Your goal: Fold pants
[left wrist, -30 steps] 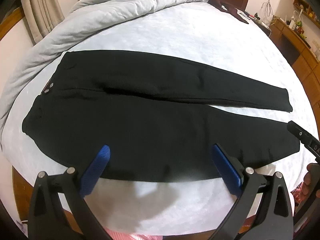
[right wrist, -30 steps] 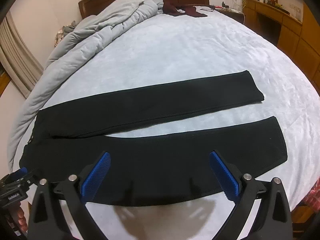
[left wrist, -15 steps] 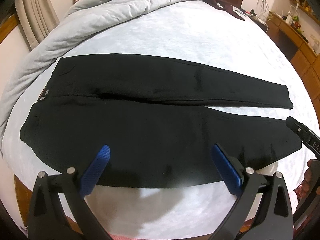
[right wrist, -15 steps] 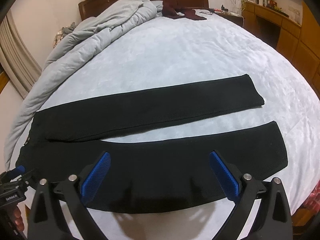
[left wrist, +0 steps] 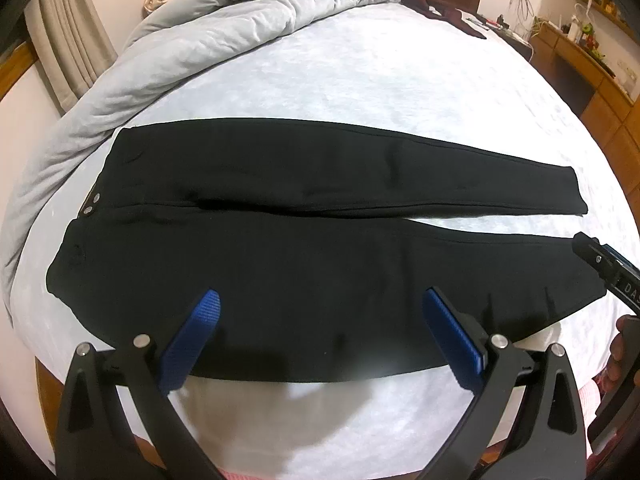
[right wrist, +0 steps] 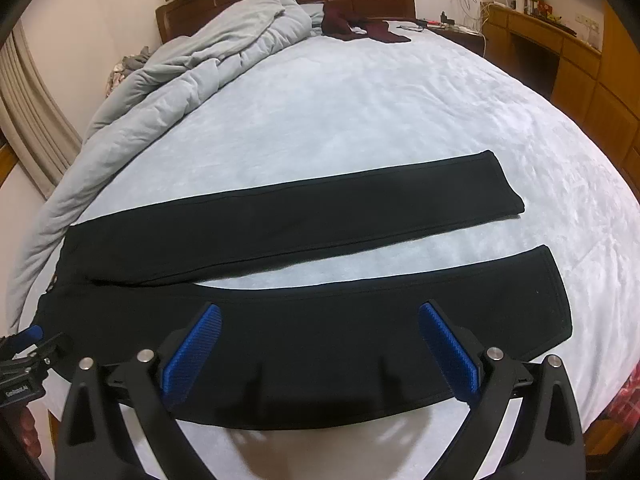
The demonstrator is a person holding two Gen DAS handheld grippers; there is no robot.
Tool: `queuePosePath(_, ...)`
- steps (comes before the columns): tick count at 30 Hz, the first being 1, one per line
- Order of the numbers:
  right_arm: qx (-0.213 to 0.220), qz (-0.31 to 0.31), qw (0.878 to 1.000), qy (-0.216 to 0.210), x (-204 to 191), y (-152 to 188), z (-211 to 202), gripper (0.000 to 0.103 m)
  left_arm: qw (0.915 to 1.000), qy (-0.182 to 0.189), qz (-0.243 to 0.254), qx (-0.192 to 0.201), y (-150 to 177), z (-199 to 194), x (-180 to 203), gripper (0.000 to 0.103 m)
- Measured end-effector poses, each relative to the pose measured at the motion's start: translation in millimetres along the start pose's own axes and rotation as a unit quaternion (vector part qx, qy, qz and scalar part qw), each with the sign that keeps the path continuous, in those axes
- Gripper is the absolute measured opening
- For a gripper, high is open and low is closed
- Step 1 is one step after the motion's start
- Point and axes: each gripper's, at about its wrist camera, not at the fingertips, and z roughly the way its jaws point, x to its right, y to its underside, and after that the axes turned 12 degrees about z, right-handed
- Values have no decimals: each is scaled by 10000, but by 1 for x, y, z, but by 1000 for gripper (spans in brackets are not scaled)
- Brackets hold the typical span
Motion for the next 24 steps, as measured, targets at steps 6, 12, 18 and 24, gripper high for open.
queuePosePath(6,-52,31,10000,9,2,-2,1,99,10000,1,22,2,-1,0,0,100)
queuePosePath(12,-39,3,10000,17,1,-3,1,99,10000,16,0,3,-3,1,-1,100)
queuePosePath(18,-30,-4,10000,41,1,-4,1,99,10000,-9,17,10,-5,3,1,100)
queuePosePath(24,-12,-40,10000,51,1,-5,1,99,10000,-18,8,25,-7,3,2,100)
